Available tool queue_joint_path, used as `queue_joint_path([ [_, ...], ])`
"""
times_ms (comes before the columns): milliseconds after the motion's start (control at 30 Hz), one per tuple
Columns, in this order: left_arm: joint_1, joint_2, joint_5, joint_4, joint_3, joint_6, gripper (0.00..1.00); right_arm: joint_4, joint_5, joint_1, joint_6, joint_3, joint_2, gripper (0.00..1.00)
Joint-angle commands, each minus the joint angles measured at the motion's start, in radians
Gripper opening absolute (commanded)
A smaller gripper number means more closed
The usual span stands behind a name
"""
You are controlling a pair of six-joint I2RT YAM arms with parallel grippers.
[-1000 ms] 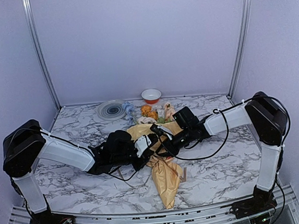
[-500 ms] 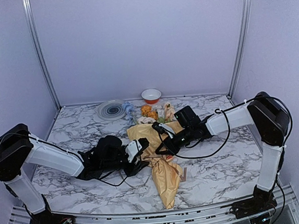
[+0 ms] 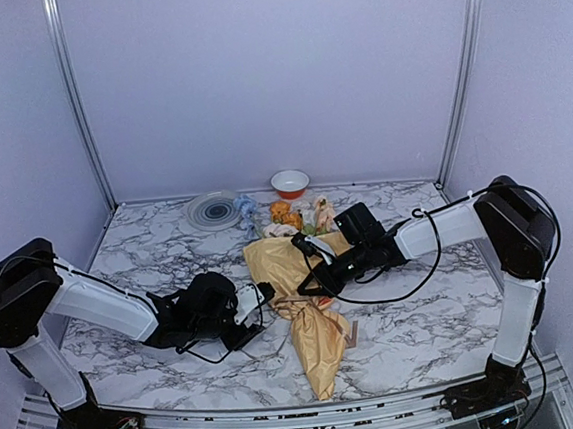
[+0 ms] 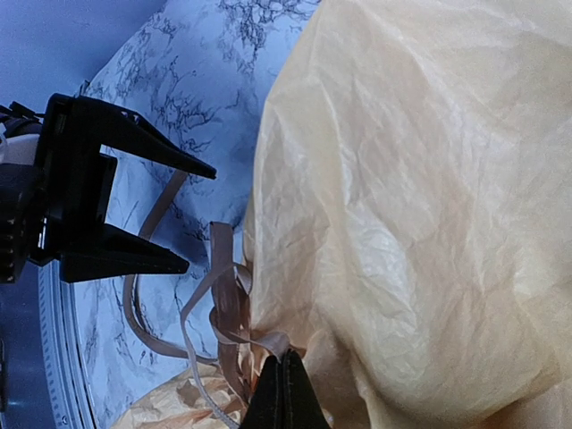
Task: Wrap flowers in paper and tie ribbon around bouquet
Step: Tie the half-tied ribbon around the folded bouquet.
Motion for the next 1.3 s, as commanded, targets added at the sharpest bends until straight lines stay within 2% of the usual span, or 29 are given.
queue_joint_path([
  [0,0.0,0.066,-0.071,-0.055,0.059,0.003,0.6,0.021,-0.016,-0.008,0.012,0.004,-0.025,0.0],
  [300,0.002,0.138,0.043,-0.053,0.132,0.016,0.56,0.012,-0.012,-0.008,0.004,0.009,-0.024,0.0],
  [367,0.0,0.14,0.076,-0.054,0.134,0.019,0.45,0.012,-0.011,-0.008,0.007,0.01,-0.024,0.0],
  [467,0.0,0.136,0.066,-0.054,0.132,0.014,0.09,0.01,-0.006,-0.008,0.004,0.011,-0.03,0.0],
  [500,0.0,0.131,0.055,-0.054,0.13,0.005,0.0,0.008,0.0,-0.008,0.006,0.01,-0.035,0.0],
  [1033,0.0,0.075,0.029,-0.055,0.095,-0.054,0.0,-0.026,0.192,-0.011,0.063,-0.134,-0.179,0.0],
  [1267,0.001,0.082,-0.009,-0.055,0.074,-0.077,0.0,-0.033,0.221,-0.048,0.088,-0.175,-0.209,0.0],
])
